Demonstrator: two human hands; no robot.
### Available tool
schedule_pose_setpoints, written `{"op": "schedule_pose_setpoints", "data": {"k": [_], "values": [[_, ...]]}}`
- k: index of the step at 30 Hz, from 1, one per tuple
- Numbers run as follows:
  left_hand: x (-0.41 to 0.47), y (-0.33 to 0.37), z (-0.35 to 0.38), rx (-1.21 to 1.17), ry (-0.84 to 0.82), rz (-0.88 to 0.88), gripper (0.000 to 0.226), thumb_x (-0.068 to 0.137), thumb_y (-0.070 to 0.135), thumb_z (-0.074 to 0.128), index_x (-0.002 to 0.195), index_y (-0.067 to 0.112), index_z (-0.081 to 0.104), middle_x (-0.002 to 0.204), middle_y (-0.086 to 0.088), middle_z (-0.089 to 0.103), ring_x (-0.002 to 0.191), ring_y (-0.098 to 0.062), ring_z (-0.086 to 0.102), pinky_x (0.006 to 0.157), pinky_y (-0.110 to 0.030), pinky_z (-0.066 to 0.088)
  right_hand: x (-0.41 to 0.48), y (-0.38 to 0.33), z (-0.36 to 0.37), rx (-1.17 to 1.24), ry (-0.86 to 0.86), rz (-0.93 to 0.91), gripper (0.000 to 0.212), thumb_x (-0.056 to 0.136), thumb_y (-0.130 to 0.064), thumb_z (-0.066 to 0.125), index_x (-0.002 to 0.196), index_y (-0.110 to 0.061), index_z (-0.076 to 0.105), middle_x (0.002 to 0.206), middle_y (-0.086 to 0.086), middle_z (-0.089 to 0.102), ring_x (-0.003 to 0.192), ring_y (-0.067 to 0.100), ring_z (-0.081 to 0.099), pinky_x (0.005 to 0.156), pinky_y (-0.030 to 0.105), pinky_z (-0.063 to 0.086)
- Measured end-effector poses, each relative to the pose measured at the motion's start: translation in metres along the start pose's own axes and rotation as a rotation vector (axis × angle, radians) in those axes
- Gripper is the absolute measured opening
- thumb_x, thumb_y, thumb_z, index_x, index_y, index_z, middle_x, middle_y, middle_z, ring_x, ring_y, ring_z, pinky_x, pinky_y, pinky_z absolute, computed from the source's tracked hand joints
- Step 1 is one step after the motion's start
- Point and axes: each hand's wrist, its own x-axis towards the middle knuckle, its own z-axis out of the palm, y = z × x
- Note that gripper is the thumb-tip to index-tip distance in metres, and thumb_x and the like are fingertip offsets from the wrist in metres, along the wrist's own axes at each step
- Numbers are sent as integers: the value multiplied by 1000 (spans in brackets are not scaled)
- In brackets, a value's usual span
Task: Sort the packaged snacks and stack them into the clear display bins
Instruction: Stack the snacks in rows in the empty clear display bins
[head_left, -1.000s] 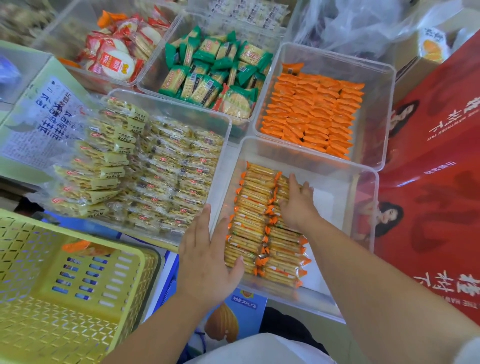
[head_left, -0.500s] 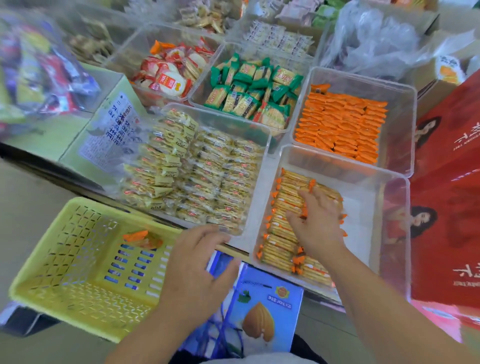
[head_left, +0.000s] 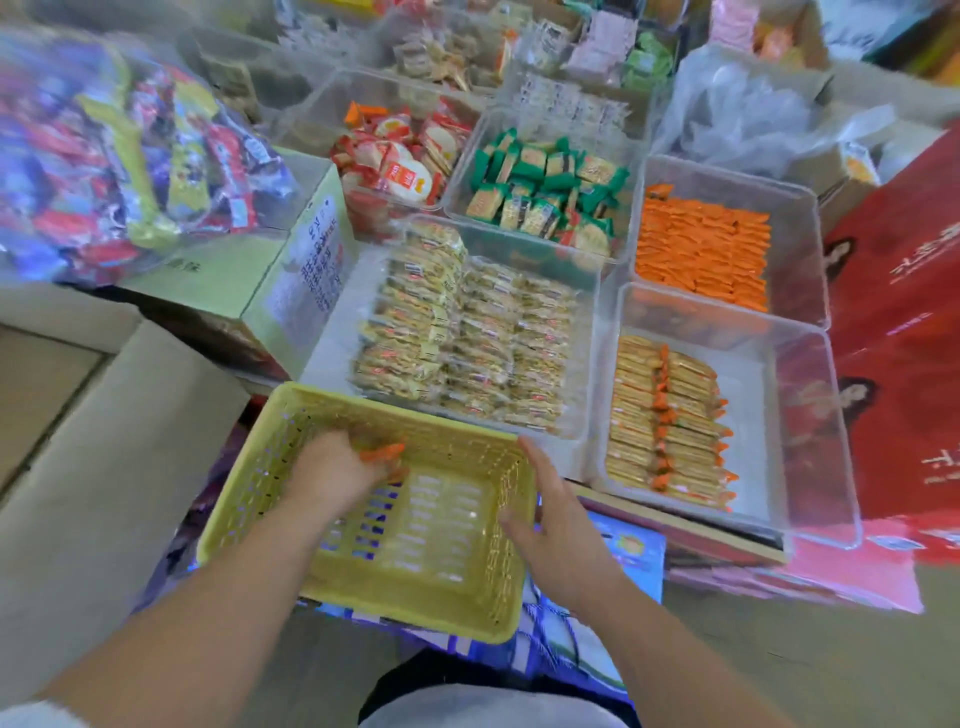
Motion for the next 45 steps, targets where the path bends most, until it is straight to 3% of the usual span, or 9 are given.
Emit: {"op": "schedule_pose_setpoints", "data": {"k": [9, 14, 18, 23, 25, 28, 34, 37, 45], "values": [[10, -6, 15, -60, -23, 102, 38, 75, 49, 86, 97, 20, 76, 93, -7, 75, 92, -33, 69, 65, -30, 42, -3, -6, 16, 45, 28, 87, 85, 100, -27, 59, 153, -60, 1, 154, -4, 37, 57, -4, 56, 58, 9, 48], [-17, 4, -10, -60, 55, 304, 36, 74, 52, 82, 67, 24, 62, 59, 5, 60, 60, -11, 60, 50, -30, 37, -7, -14, 17, 85, 21, 118, 85, 101, -31, 59, 155, -57, -1, 155, -9, 33, 107, 17, 65, 59, 8, 46], [-73, 9, -35, -381, 63, 438, 25, 72, 61, 72, 80, 38, 66, 61, 13, 62, 50, -5, 52, 49, -27, 38, -15, -27, 6, -126, 100, 68, 76, 97, -52, 57, 160, -39, 18, 157, -4, 27, 143, 19, 31, 113, 35, 38], [-125, 33, -40, -840, -172, 439, 14, 81, 33, 85, 89, 36, 75, 81, -1, 76, 74, -19, 71, 70, -37, 55, -31, -43, -8, 185, 115, -64, 63, 83, -81, 44, 136, -47, 53, 135, -30, 44, 130, -7, 41, 105, 20, 41], [-138, 47, -36, -912, -240, 452, 19, 77, 32, 86, 92, 37, 75, 86, -1, 78, 79, -20, 74, 70, -29, 58, -33, -42, -16, 289, 96, -78, 42, 91, -71, 49, 125, -49, 60, 123, -36, 51, 123, -11, 48, 94, 8, 42], [-148, 70, -27, -970, -267, 447, 20, 74, 34, 79, 94, 38, 76, 90, 0, 80, 79, -15, 75, 64, -16, 54, -33, -34, -33, 441, 22, -15, 25, 102, -44, 54, 121, -35, 68, 114, -15, 71, 109, 6, 66, 90, 30, 57], [-151, 120, 9, -929, -305, 436, 23, 76, 34, 83, 95, 44, 76, 93, 3, 80, 85, -12, 76, 72, -18, 57, -28, 15, -85, 476, -74, -38, 30, 96, -49, 59, 117, -31, 70, 111, 7, 72, 104, 26, 68, 82, 42, 57], [-149, 146, 37, -811, -267, 383, 30, 77, 36, 86, 103, 46, 74, 99, 8, 79, 87, -10, 74, 75, -22, 56, -16, 49, -118, 518, -72, -46, 15, 100, -38, 61, 110, -39, 71, 106, -10, 75, 100, 15, 69, 79, 27, 57], [-145, 233, 94, -422, -43, 378, 34, 85, 46, 77, 113, 52, 57, 119, 24, 60, 99, 2, 61, 76, -25, 49, 44, 169, -214, 671, 265, 266, 24, 105, -32, 49, 105, -25, 72, 92, -6, 73, 79, 9, 64, 71, 30, 49]]}}
